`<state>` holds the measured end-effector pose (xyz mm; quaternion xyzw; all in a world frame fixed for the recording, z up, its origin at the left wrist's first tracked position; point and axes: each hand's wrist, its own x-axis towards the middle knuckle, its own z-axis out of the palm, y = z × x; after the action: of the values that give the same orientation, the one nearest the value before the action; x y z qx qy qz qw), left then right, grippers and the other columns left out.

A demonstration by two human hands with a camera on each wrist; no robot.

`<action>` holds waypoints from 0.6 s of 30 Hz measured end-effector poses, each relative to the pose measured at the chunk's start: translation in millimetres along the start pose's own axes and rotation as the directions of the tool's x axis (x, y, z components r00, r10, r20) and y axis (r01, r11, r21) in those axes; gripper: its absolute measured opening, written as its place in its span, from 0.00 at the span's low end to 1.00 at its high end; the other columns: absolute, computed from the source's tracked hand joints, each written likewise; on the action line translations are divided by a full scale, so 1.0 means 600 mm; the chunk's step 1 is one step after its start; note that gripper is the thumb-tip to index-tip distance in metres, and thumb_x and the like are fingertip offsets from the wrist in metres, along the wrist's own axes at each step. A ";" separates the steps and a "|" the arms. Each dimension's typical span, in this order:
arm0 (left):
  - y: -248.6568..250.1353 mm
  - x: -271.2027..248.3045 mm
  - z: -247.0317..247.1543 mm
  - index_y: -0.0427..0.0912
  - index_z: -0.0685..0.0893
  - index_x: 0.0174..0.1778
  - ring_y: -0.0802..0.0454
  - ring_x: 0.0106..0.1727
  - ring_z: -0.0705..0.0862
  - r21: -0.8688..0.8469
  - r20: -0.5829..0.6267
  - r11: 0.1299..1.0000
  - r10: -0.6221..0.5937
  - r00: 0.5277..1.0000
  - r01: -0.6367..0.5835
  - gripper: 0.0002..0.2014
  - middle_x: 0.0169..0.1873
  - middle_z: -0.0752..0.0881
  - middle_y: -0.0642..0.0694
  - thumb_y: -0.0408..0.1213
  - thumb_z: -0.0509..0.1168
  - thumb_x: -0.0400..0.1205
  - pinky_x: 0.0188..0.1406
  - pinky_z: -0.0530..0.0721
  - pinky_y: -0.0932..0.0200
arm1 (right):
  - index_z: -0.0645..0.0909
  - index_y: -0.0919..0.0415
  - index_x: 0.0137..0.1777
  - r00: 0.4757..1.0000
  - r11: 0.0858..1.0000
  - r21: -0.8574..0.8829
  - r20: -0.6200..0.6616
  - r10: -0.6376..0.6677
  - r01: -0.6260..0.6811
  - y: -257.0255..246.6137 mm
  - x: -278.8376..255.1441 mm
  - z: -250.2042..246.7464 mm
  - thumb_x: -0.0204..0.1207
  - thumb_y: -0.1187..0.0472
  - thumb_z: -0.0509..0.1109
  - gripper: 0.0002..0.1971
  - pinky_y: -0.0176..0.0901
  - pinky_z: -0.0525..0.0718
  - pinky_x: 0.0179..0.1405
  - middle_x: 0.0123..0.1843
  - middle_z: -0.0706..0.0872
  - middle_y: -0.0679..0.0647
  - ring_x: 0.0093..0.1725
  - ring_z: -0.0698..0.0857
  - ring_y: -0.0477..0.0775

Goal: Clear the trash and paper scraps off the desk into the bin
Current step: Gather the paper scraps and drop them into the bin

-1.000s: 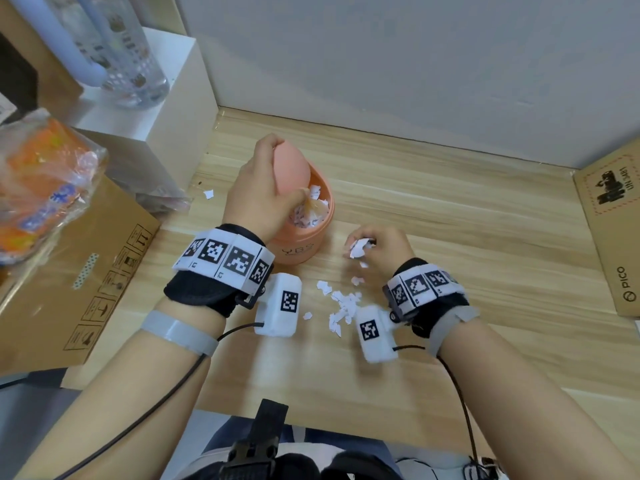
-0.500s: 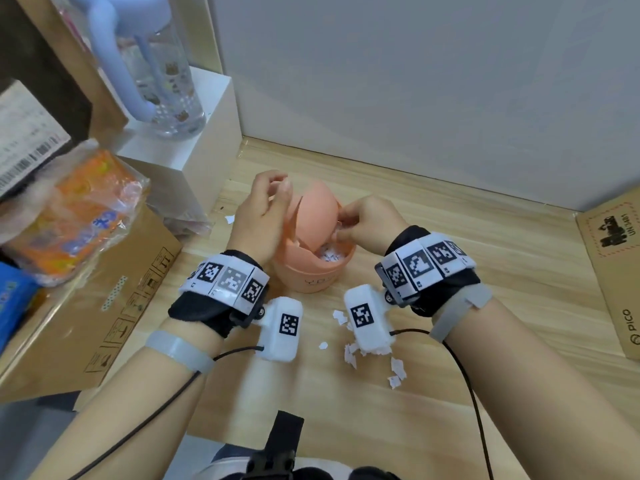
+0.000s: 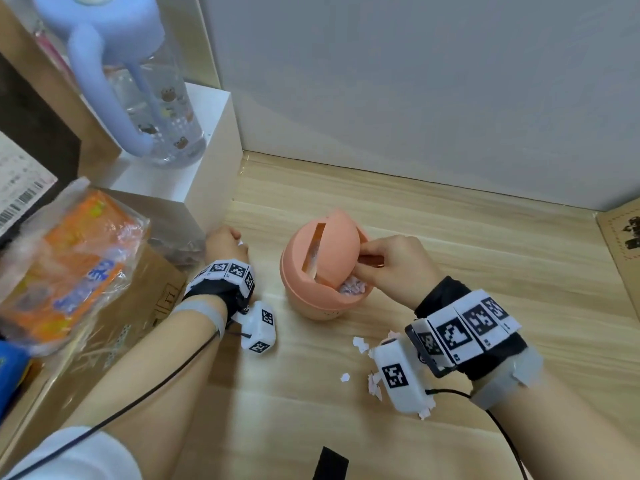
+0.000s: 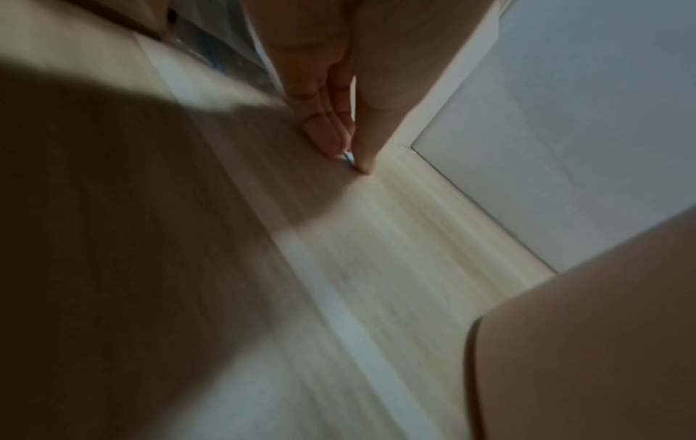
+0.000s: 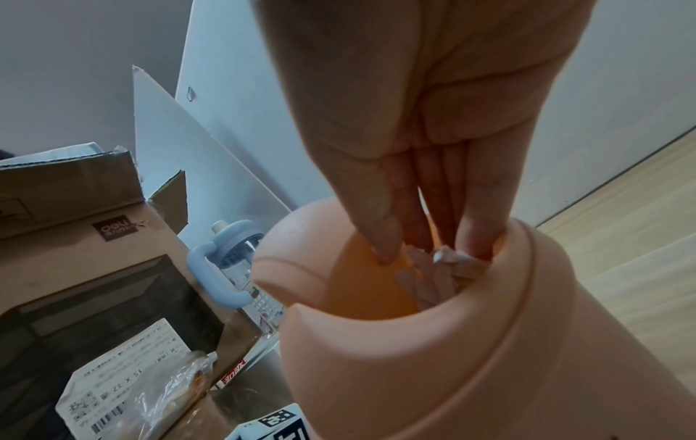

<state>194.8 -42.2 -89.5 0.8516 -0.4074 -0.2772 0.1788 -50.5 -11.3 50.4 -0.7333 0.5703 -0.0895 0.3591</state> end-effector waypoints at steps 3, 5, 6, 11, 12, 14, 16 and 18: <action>0.005 -0.002 -0.001 0.35 0.85 0.48 0.40 0.56 0.83 0.029 0.056 0.998 -0.056 0.997 0.054 0.09 0.53 0.86 0.38 0.24 0.60 0.78 0.49 0.74 0.58 | 0.87 0.57 0.53 1.000 0.999 0.042 -0.017 0.006 -0.005 -0.001 -0.004 -0.002 0.70 0.64 0.71 0.12 0.47 0.84 0.57 0.49 0.92 0.56 0.51 0.88 0.51; 0.007 -0.009 -0.004 0.40 0.82 0.39 0.43 0.50 0.82 0.047 0.072 0.998 -0.043 0.996 0.040 0.11 0.48 0.86 0.40 0.21 0.59 0.76 0.45 0.73 0.59 | 0.86 0.57 0.55 0.999 0.996 0.084 -0.043 0.019 -0.016 0.000 -0.006 -0.002 0.70 0.65 0.70 0.13 0.43 0.83 0.60 0.52 0.91 0.55 0.52 0.87 0.48; 0.006 -0.015 -0.006 0.42 0.80 0.36 0.44 0.50 0.82 0.047 0.077 0.999 -0.025 0.997 0.021 0.12 0.47 0.85 0.41 0.21 0.58 0.76 0.45 0.74 0.59 | 0.86 0.58 0.55 0.998 0.994 0.104 -0.056 0.026 -0.020 0.001 -0.008 -0.002 0.70 0.66 0.70 0.13 0.40 0.82 0.60 0.53 0.91 0.55 0.52 0.87 0.46; 0.016 -0.053 -0.028 0.46 0.80 0.44 0.44 0.46 0.83 -0.215 0.018 0.976 0.035 0.999 -0.030 0.07 0.42 0.86 0.43 0.29 0.62 0.76 0.53 0.80 0.53 | 0.86 0.60 0.55 0.989 0.986 0.169 -0.144 0.034 -0.009 0.004 -0.024 -0.014 0.72 0.68 0.70 0.12 0.33 0.80 0.55 0.54 0.90 0.55 0.48 0.84 0.43; 0.029 -0.063 -0.042 0.47 0.80 0.44 0.47 0.44 0.81 -0.319 0.007 0.946 0.055 0.998 -0.050 0.07 0.37 0.84 0.46 0.30 0.64 0.76 0.53 0.79 0.53 | 0.86 0.60 0.53 0.985 0.982 0.189 -0.169 0.032 0.001 0.005 -0.027 -0.018 0.72 0.69 0.70 0.12 0.34 0.82 0.55 0.52 0.90 0.55 0.47 0.85 0.44; 0.065 -0.093 -0.082 0.52 0.79 0.40 0.51 0.41 0.79 -0.504 -0.007 0.853 0.150 0.989 -0.133 0.08 0.32 0.79 0.52 0.32 0.68 0.75 0.47 0.81 0.53 | 0.87 0.60 0.50 0.974 0.969 0.247 -0.224 0.032 0.025 0.003 -0.031 -0.029 0.71 0.68 0.71 0.09 0.44 0.85 0.56 0.47 0.90 0.52 0.46 0.86 0.48; 0.112 -0.137 -0.127 0.55 0.78 0.38 0.55 0.40 0.80 -0.633 -0.031 0.735 0.291 0.956 -0.244 0.11 0.33 0.80 0.53 0.32 0.68 0.76 0.37 0.80 0.63 | 0.88 0.55 0.44 0.961 0.938 0.338 -0.276 0.018 0.079 -0.009 -0.038 -0.041 0.70 0.65 0.73 0.06 0.55 0.87 0.54 0.40 0.88 0.46 0.46 0.88 0.54; 0.160 -0.187 -0.157 0.54 0.78 0.38 0.61 0.37 0.80 -0.703 -0.017 0.633 0.440 0.898 -0.324 0.11 0.34 0.82 0.54 0.32 0.69 0.76 0.33 0.78 0.69 | 0.85 0.47 0.40 0.956 0.894 0.420 -0.291 -0.030 0.156 -0.028 -0.045 -0.053 0.69 0.62 0.75 0.07 0.58 0.87 0.53 0.37 0.87 0.47 0.46 0.88 0.59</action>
<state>138.2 -3.9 72.0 0.5920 -0.4584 -0.4297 0.5048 -63.6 1.1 91.7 -0.6405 0.5437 -0.3344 0.4270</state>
